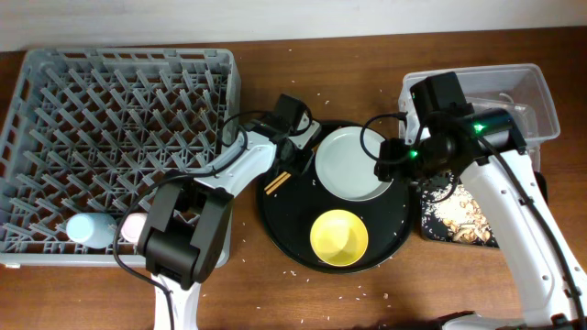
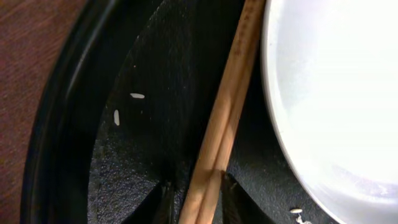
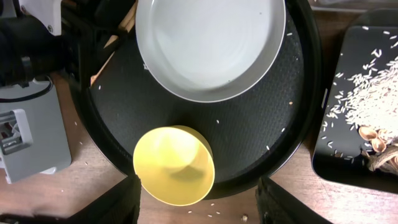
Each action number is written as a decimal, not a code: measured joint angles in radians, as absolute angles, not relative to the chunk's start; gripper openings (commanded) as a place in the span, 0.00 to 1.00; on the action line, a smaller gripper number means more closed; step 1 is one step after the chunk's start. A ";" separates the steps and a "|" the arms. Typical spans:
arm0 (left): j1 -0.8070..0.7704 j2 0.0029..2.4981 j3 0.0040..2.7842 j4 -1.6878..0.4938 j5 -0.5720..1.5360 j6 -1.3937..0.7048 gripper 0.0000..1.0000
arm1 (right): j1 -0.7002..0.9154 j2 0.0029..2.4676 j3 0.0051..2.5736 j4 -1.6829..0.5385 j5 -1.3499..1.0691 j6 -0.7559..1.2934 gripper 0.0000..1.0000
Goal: Sort waste into correct bins and load items into the dishwasher rack
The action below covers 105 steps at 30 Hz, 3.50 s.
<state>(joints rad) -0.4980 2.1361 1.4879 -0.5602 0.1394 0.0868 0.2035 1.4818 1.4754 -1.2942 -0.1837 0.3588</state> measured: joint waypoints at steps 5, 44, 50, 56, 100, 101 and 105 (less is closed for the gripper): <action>-0.496 2.136 1.523 -0.683 0.162 0.074 0.26 | 0.204 1.482 1.475 -1.294 -0.183 0.358 0.62; -0.489 2.175 1.656 -0.881 0.167 0.064 0.40 | 0.204 1.482 1.475 -1.294 -0.183 0.359 0.66; -0.489 2.175 1.674 -0.868 0.114 0.068 0.40 | 0.204 1.482 1.475 -1.294 -0.183 0.358 0.66; -0.489 2.207 1.674 -0.850 0.093 0.080 0.40 | 0.204 1.482 1.475 -1.294 -0.183 0.358 0.66; -0.130 2.269 2.133 -1.523 0.051 -0.121 0.52 | 0.204 1.482 1.476 -1.279 -0.181 0.358 0.72; -0.130 2.269 2.146 -1.545 0.055 -0.121 0.53 | 0.204 1.482 1.476 -1.279 -0.181 0.359 0.72; -0.168 2.214 2.237 -1.631 0.075 -0.121 0.52 | 0.204 1.482 1.476 -1.278 -0.181 0.358 0.72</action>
<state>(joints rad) -0.1677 2.2139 2.2372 -1.6306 0.0750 -0.1211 0.2035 1.4818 1.4757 -1.2778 -0.1806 0.3580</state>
